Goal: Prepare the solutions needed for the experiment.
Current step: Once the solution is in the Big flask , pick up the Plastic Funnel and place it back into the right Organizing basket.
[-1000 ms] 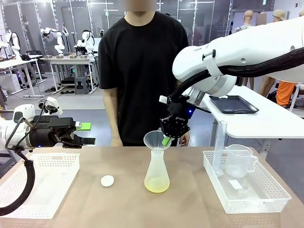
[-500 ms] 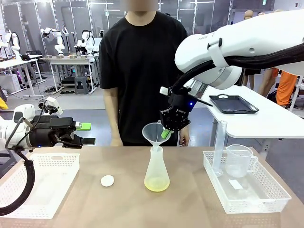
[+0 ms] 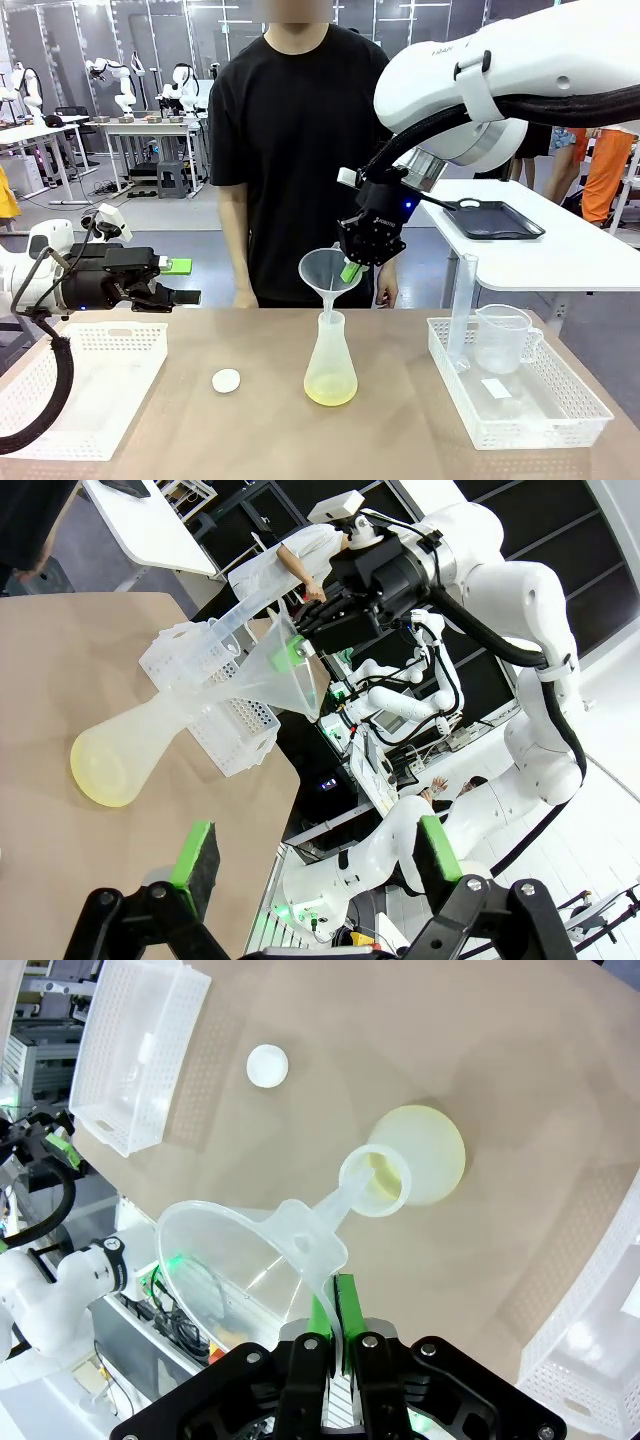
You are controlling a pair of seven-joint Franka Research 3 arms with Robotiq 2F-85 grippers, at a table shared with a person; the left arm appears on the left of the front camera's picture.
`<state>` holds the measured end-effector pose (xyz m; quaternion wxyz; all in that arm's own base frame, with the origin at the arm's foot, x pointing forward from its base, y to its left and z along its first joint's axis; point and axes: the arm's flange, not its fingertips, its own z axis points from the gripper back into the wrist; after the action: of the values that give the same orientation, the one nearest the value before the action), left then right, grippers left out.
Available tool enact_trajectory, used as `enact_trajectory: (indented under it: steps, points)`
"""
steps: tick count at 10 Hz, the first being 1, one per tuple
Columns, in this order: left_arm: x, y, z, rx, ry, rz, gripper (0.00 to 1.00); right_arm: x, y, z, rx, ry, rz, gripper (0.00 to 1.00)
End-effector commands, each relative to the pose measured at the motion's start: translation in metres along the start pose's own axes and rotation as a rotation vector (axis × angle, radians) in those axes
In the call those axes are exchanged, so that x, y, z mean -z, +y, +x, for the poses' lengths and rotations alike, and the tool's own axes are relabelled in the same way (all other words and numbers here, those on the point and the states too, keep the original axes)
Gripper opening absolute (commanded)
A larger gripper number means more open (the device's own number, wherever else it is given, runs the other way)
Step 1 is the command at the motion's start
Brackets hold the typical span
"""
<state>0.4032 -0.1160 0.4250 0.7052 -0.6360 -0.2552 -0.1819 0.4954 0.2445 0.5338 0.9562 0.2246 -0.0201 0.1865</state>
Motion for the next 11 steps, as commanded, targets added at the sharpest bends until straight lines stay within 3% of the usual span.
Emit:
enact_trajectory:
  steps: [1,8,11]
  points:
    - [0.001,-0.001,0.001,-0.008,-0.014,-0.019,1.00,-0.005,0.011,-0.017,0.032,-0.007,-0.025,0.01]
    - [0.001,-0.001,0.001,-0.008,-0.014,-0.019,1.00,-0.052,0.028,-0.055,-0.047,-0.126,-0.037,0.01]
    - [0.001,-0.001,0.001,-0.008,-0.014,-0.019,1.00,-0.069,0.014,-0.066,-0.048,-0.148,-0.025,0.01]
